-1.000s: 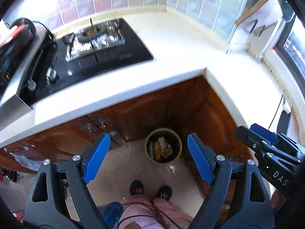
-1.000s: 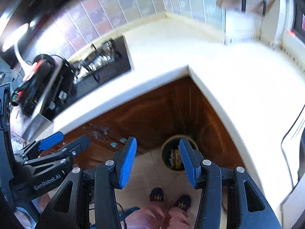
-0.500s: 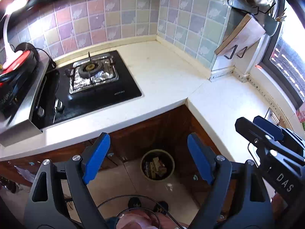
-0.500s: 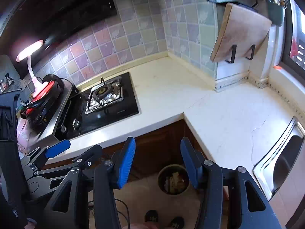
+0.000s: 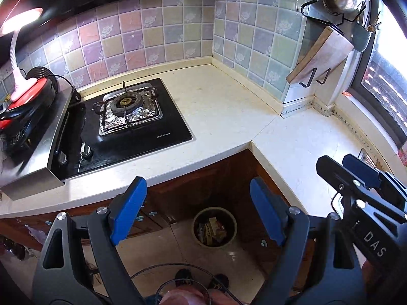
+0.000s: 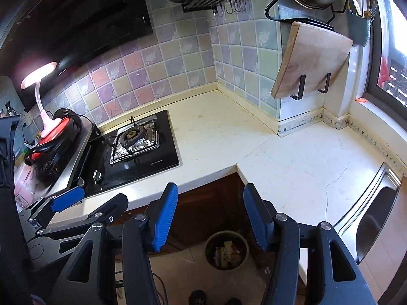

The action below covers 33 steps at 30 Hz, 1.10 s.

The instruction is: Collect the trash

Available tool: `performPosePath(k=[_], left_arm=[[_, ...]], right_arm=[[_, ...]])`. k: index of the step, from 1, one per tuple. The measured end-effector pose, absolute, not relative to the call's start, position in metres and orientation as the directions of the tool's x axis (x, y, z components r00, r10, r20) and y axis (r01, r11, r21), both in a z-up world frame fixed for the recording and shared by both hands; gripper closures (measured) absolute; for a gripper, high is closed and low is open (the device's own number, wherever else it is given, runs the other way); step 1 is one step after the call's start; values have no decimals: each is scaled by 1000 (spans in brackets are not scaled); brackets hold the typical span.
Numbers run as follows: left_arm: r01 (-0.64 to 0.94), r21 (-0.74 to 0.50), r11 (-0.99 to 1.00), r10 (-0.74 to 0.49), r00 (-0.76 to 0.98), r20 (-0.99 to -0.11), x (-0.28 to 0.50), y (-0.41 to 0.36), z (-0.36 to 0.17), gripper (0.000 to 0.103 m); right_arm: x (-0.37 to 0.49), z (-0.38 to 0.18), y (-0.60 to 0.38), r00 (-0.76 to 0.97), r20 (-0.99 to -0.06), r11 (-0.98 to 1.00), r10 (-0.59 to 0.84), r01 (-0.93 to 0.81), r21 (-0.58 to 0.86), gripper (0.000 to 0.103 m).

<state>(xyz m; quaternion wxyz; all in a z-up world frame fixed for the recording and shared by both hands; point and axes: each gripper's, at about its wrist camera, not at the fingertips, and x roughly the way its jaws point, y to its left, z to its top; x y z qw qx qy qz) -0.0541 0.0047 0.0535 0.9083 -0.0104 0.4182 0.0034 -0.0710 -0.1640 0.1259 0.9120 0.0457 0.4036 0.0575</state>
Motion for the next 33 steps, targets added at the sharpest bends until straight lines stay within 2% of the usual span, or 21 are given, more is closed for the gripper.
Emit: performPosePath(k=[12,33], left_arm=[[-32,-4,999,18,662,-749,-46,4,56,21],[-59,5,998,46,712,-700,-49,8,74,21]], right_arm=[[-62,117,-170,677,-722,988,145,-59,144,48],[-62,133,-160,726,-671,988,152,-97,118,48]])
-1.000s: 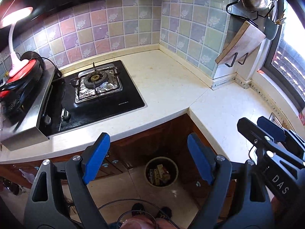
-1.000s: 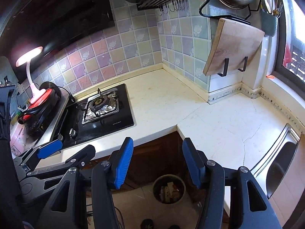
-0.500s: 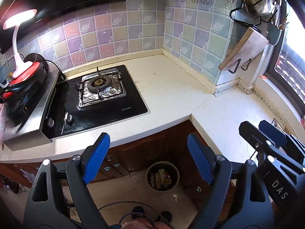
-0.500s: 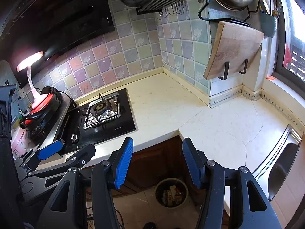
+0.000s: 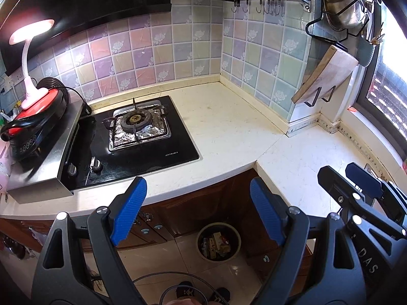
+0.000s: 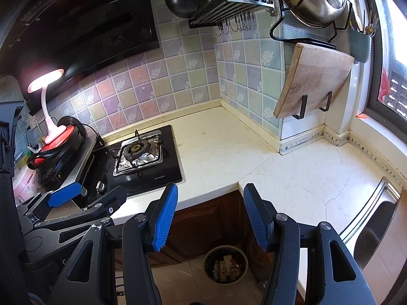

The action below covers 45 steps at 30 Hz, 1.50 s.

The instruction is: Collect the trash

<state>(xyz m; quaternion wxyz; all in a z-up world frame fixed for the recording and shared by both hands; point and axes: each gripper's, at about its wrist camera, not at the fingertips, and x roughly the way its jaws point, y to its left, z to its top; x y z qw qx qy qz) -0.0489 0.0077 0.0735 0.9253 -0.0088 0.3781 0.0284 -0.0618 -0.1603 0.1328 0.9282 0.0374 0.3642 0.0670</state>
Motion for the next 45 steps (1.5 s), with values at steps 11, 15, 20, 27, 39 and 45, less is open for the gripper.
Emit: performPosePath(k=[11,15,20,27,39,45], left_arm=[[-54,7,998,44,710,-703,-50,2,74,21],[-53,9,999,43,708,-705,-52,-2,73,21],[-50,7,999,40,706,-707,-53,-2,71,21],[-49,6,999,39,705,-708,-53,-2,71,21],[-54,7,999,43,704,-709,-54,-7,69,21],[-52,6,999,41,704,-709,-55,-6,67,21]], right_arm=[[-67,126,-167,719,-682,991,132,-73,115,48],[-67,122,-167,716,-686,991,130,-67,117,48],[-67,120,-168,714,-688,991,127,-63,117,48],[-66,119,-170,713,-689,991,130,-65,120,48],[-65,120,-173,712,-689,990,134,-68,122,48],[-66,119,-172,714,-688,990,132,-67,121,48]])
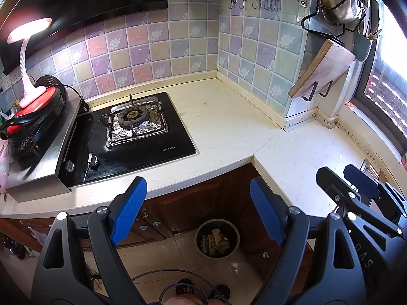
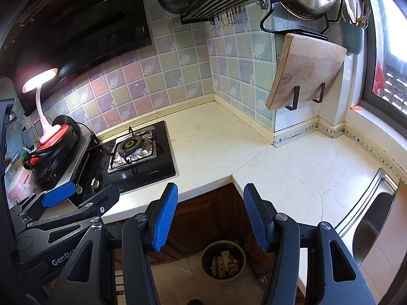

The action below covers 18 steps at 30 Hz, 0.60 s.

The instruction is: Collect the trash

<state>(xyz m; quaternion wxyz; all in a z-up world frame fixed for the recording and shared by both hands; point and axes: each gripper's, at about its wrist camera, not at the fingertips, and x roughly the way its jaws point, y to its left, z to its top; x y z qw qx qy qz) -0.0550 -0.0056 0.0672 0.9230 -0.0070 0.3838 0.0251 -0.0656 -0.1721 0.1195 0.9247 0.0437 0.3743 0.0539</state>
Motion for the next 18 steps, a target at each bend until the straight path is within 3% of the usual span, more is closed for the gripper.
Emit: performPosePath(k=[18], left_arm=[[-53,5,999,41,701,-712,-57,-7,64,21]], right_arm=[[-64,118,-177,711,-689,990,138,-74,122,48]])
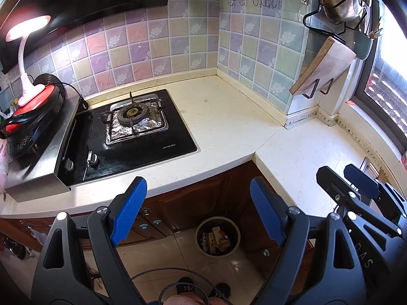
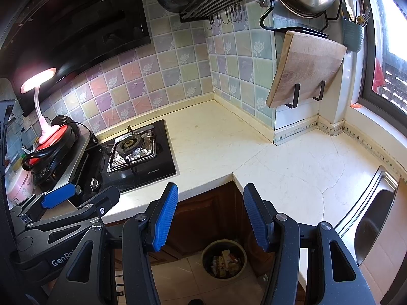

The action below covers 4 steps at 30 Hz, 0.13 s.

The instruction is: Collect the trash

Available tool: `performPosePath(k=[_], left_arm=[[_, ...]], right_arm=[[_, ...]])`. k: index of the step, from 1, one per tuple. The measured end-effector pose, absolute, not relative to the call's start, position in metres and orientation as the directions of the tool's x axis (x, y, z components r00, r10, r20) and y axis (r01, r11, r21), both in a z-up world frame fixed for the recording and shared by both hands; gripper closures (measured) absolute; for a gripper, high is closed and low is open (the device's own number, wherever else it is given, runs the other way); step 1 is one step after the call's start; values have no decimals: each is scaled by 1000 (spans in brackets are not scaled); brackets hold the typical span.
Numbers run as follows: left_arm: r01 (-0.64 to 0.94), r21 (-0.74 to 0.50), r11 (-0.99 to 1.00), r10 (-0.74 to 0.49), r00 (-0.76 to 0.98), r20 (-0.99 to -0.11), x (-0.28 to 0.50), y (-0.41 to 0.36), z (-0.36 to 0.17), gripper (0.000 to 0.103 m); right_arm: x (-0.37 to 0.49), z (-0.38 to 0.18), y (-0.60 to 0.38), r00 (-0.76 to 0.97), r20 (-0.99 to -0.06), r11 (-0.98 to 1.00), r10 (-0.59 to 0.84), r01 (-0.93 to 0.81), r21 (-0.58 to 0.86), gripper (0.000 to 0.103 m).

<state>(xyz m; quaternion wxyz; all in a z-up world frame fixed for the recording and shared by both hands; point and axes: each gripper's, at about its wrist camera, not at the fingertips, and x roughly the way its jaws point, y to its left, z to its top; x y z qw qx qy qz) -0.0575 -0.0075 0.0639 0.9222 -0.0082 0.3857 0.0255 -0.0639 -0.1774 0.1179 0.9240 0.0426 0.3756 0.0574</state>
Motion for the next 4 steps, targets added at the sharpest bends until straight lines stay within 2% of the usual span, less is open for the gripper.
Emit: performPosePath(k=[4], left_arm=[[-54,5,999,41,700,-712,-59,-9,63,21]], right_arm=[[-63,118,-179,712,-688,990,139,-77,121,48]])
